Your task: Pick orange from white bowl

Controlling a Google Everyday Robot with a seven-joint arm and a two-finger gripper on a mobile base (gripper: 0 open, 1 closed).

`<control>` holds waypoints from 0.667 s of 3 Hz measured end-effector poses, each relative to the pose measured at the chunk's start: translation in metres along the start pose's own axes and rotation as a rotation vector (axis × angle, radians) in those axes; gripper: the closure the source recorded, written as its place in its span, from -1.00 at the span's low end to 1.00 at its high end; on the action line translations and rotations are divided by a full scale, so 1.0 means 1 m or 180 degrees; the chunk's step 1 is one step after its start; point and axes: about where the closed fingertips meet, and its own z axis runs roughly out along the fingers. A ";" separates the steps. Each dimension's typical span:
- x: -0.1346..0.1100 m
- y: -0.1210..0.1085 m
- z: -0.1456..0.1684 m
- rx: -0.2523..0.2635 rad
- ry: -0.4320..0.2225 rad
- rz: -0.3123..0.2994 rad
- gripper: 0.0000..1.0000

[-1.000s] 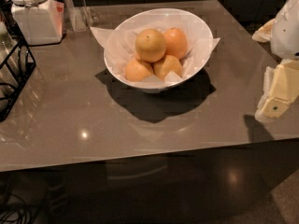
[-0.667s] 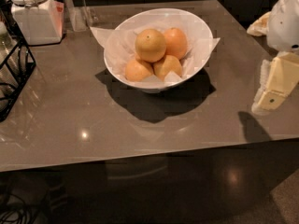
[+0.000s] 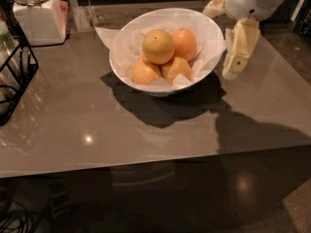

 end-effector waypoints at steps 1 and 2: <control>-0.037 -0.043 0.011 -0.0016 -0.0308 -0.0230 -1.00; -0.045 -0.059 0.004 0.0165 -0.0387 -0.0242 -1.00</control>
Offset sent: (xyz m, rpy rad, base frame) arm 0.0370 0.0356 0.0086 0.0725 -0.0138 0.0794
